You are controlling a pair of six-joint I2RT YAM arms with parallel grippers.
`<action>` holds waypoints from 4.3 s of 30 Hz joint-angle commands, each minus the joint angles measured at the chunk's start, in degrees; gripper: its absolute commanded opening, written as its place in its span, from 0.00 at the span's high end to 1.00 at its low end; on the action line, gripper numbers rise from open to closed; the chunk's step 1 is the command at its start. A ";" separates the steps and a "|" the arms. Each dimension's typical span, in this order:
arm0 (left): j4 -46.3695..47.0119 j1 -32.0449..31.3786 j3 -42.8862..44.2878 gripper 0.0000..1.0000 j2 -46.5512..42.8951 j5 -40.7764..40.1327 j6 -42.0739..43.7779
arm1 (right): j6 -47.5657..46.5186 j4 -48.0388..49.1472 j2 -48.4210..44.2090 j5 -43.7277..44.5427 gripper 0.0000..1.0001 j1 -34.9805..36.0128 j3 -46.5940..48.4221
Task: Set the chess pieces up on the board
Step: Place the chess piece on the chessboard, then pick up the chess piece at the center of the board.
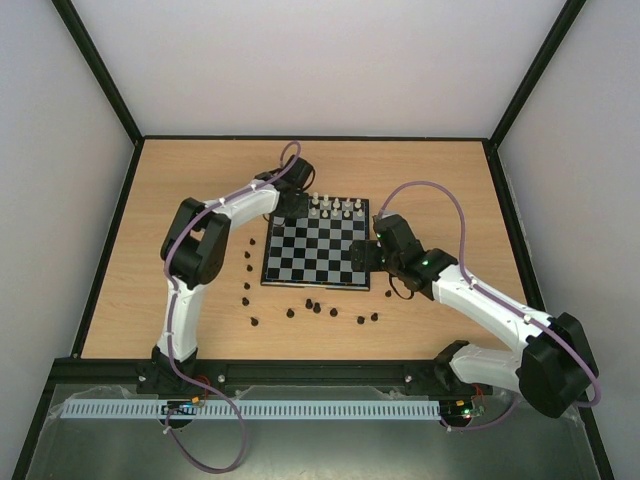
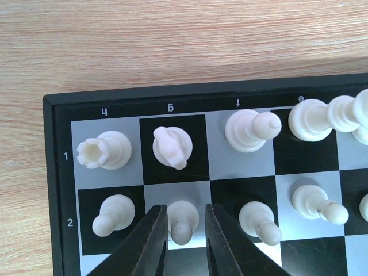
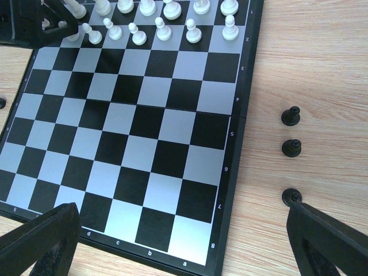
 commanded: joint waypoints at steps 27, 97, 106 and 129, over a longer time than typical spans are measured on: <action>9.46 -8.87 -33.51 0.01 -44.06 5.96 -4.53 | 2.12 -2.52 3.41 -7.57 0.01 -0.19 5.93; -11.29 -3.91 -26.93 0.01 -45.33 8.84 -11.89 | 17.21 -28.71 9.88 -3.24 0.01 -0.21 19.50; -11.16 -4.00 -31.42 0.01 -50.53 12.34 -12.53 | 19.60 -27.89 4.67 -4.21 0.01 -0.26 7.98; -11.99 -2.52 -34.99 0.01 -54.70 9.42 -8.69 | 3.16 -27.88 27.10 -4.74 0.43 -14.31 28.68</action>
